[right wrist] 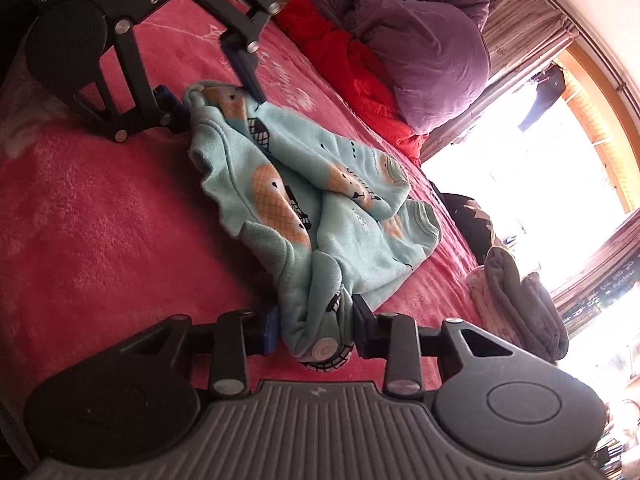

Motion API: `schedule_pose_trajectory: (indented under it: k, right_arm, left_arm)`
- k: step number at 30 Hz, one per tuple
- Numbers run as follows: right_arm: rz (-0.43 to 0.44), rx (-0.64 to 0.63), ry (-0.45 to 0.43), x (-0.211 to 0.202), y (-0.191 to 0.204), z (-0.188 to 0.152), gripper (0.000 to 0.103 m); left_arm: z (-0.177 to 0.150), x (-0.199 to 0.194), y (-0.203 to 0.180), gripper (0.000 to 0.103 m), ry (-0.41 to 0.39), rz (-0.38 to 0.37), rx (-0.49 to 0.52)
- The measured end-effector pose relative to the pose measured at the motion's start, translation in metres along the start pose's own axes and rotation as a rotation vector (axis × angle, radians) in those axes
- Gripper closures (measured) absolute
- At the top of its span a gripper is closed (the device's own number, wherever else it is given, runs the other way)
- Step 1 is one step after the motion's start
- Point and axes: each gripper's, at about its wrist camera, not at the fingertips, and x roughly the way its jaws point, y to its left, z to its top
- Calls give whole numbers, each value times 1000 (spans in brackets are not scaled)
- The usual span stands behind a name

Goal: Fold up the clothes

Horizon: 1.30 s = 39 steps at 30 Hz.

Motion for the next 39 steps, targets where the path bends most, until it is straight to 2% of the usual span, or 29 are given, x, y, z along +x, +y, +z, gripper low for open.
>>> schedule_pose_trajectory:
  k: [2, 6, 9, 12, 15, 19, 23, 25, 30, 33, 39]
  right_arm:
    - [20, 34, 10, -3, -5, 3, 70]
    - [52, 77, 3, -19, -16, 11, 71]
    - [102, 103, -2, -35, -23, 15, 71]
    - [168, 123, 8, -54, -30, 17, 71]
    - [159, 93, 5, -77, -32, 22, 71]
    - [98, 84, -34, -98, -45, 36, 70]
    - [70, 134, -87, -93, -73, 46, 69]
    - [83, 198, -107, -86, -90, 46, 69]
    - [158, 515, -193, -56, -147, 32, 66]
    - [218, 681, -213, -24, -174, 20, 65]
    - [337, 1084, -248, 53, -206, -18, 59]
  left_arm:
    - [1, -7, 6, 80, -5, -1, -24]
    - [1, -23, 14, 81, -11, -31, -36]
    - [2, -41, 16, 81, -24, -72, -7]
    - [1, -64, 23, 81, -47, -130, -22]
    - [2, -81, 36, 81, -72, -166, -57]
    - [5, -86, 69, 81, -112, -156, -143]
    - [-1, -75, 110, 80, -162, -193, -318]
    - [-9, -63, 130, 80, -198, -227, -453]
    - [-35, -14, 171, 80, -281, -343, -846]
    - [-49, 25, 188, 80, -289, -403, -1060]
    - [-70, 96, 200, 80, -284, -514, -1368]
